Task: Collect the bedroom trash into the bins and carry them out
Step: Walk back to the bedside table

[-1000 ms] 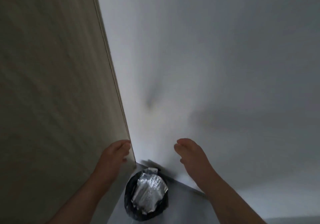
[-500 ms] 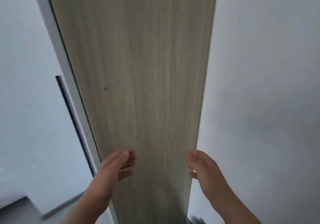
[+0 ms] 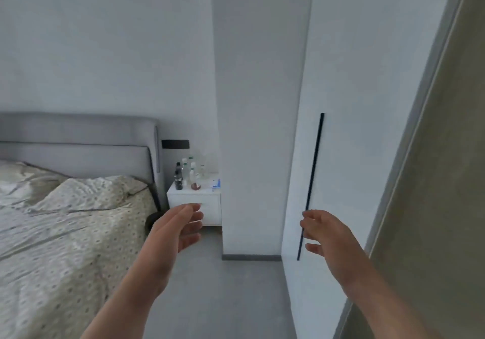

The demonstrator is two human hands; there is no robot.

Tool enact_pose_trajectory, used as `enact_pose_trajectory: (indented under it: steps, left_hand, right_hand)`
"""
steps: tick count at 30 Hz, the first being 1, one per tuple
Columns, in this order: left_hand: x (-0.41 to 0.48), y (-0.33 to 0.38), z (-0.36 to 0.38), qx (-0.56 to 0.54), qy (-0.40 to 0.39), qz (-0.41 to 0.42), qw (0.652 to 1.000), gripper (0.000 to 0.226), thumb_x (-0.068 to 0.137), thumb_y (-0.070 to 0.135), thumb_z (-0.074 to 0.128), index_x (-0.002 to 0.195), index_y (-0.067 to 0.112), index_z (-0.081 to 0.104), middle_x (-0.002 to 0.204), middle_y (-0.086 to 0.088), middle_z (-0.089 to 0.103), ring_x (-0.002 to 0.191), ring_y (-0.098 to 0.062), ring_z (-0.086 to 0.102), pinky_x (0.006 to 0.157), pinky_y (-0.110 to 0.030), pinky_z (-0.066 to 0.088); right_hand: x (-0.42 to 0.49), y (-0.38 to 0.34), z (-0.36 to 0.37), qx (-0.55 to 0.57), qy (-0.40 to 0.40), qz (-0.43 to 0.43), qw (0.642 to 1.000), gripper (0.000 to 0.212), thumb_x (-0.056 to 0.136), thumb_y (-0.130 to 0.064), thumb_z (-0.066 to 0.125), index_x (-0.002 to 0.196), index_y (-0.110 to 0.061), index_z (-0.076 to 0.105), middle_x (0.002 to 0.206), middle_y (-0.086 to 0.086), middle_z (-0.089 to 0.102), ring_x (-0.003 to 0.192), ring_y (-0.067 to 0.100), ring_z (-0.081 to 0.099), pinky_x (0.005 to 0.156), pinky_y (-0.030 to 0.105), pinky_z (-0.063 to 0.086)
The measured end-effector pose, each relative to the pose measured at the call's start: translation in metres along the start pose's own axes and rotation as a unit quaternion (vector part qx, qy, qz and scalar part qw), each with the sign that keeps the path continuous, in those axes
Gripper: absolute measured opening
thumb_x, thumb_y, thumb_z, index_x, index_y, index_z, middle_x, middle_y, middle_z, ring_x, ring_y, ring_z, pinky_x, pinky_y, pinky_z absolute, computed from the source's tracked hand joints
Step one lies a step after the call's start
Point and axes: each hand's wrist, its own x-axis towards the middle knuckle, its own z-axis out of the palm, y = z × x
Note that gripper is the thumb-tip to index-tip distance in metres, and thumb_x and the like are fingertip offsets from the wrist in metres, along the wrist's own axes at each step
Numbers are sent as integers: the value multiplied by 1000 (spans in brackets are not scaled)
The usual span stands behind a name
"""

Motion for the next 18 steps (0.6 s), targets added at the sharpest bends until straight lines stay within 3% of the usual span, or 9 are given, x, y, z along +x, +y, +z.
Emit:
enact_pose_trajectory:
  steps: [3,5,7,9,14,16,18]
  left_hand:
    - [-11,11,-71,3,74,16,997,19,88,26,53,97,14,66,97,-10,66,93,-24,60,78,-38,48]
    - [-16,17,-107,2,113,25,993,22,95,20,44,96,14,65,94,-9,65,92,-24,58,80,-38,48]
    - [-19,19,-134,0,141,26,990,24,96,19,42,95,15,65,93,-8,65,90,-24,59,80,-38,48]
    - [-19,19,-151,0,160,26,987,24,96,19,42,96,14,65,94,-8,66,90,-24,60,80,-37,49]
    - [9,14,-164,13,164,18,986,22,96,19,44,97,13,65,96,-9,66,90,-24,60,79,-37,49]
    - [30,9,-163,11,162,16,987,18,89,25,54,96,14,66,97,-9,67,92,-23,61,82,-38,49]
    - [56,2,-160,11,158,12,987,29,76,31,55,96,15,66,97,-9,68,94,-24,61,84,-39,49]
  right_hand:
    - [-5,-8,57,11,-42,-4,999,13,90,-32,59,102,-29,64,109,-3,65,103,16,62,89,37,52]
    - [-5,-12,89,6,-71,-10,997,21,86,-37,60,105,-29,64,108,-3,66,103,16,62,81,32,51]
    - [-2,-15,116,-3,-89,-15,996,19,91,-33,58,108,-26,63,108,-3,65,103,17,62,83,36,53]
    - [5,-16,139,-9,-109,-23,994,12,95,-26,53,102,-28,62,109,-1,64,104,19,61,92,42,53]
    - [39,-13,180,-16,-140,-25,990,12,96,-23,50,93,-30,60,104,0,64,102,20,61,92,41,53]
    - [61,-9,193,-21,-148,-23,989,12,97,-24,50,93,-31,59,103,-2,63,102,20,61,92,41,53]
    - [87,-4,203,-24,-152,-20,988,11,96,-26,50,98,-32,58,103,-3,63,101,21,61,94,42,53]
